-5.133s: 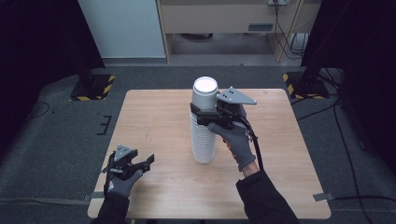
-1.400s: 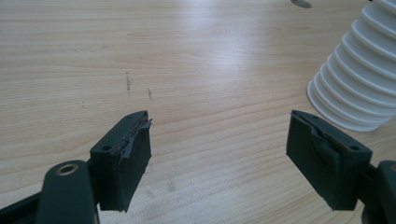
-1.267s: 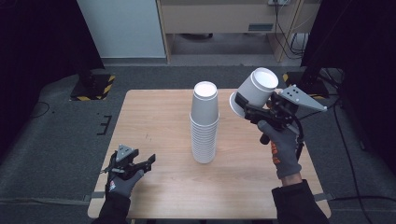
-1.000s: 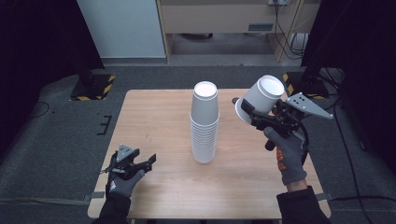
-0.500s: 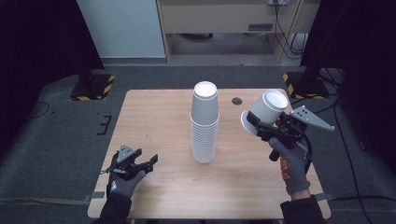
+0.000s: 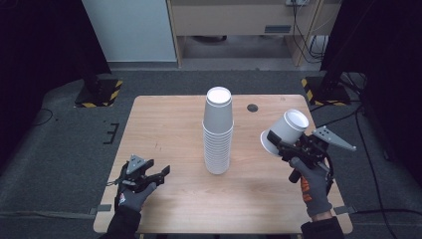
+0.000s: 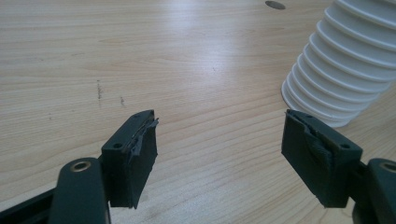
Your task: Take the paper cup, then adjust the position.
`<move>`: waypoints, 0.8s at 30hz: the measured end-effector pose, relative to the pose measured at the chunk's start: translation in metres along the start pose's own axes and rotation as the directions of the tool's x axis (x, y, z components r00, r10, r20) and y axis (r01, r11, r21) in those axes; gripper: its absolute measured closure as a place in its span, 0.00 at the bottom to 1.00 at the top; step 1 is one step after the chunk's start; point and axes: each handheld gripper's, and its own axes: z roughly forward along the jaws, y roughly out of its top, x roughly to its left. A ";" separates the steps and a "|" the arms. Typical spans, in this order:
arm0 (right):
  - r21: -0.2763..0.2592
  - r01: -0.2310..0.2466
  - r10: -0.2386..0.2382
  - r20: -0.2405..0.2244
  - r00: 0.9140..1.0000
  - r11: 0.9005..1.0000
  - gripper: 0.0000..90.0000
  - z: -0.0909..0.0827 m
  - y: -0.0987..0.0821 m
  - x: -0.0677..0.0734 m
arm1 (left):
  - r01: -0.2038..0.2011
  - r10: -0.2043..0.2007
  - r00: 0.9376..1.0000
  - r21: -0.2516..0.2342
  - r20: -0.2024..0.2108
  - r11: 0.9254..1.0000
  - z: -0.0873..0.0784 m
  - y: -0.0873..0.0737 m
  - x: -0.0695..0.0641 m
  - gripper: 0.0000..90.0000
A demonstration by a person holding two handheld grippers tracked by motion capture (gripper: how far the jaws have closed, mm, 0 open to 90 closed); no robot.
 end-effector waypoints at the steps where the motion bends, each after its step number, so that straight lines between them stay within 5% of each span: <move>1: 0.004 -0.005 0.005 0.000 1.000 1.000 0.16 -0.001 -0.003 -0.001 | -0.002 0.002 1.000 0.003 0.006 1.000 0.000 0.000 -0.001 0.28; 10: 0.033 -0.080 0.080 0.003 0.997 0.996 0.16 -0.006 -0.030 -0.014 | -0.023 0.024 0.999 -0.032 0.046 0.999 0.001 0.003 -0.016 0.28; 24: 0.047 -0.131 0.131 0.003 0.991 0.990 0.16 -0.015 -0.045 -0.020 | -0.074 0.083 0.991 -0.084 0.105 0.994 0.003 0.006 -0.037 0.27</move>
